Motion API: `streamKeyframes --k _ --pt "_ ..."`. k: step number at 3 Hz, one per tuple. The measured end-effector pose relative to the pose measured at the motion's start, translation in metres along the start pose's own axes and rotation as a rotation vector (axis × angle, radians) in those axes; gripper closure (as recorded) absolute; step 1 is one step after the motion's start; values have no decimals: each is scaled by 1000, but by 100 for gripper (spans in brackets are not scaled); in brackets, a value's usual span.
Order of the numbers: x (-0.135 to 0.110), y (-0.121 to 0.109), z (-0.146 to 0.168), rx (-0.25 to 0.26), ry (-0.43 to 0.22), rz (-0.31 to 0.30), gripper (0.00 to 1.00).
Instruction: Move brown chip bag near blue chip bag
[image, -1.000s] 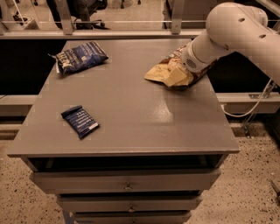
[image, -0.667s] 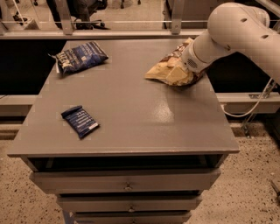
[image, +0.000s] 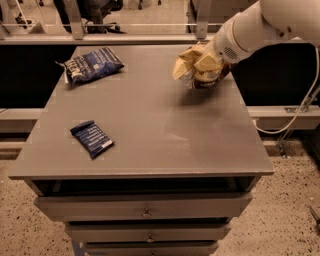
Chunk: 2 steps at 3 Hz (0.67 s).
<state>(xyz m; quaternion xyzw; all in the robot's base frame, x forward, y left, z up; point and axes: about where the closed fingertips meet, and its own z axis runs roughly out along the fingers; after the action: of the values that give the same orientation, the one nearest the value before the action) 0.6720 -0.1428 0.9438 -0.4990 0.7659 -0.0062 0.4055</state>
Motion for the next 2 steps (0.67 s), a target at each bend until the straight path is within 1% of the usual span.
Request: streamKeyframes --k 1,2 --pt "0 0 0 0 0 0 100" --pt "-17 0 8 -14 -57 -37 100"
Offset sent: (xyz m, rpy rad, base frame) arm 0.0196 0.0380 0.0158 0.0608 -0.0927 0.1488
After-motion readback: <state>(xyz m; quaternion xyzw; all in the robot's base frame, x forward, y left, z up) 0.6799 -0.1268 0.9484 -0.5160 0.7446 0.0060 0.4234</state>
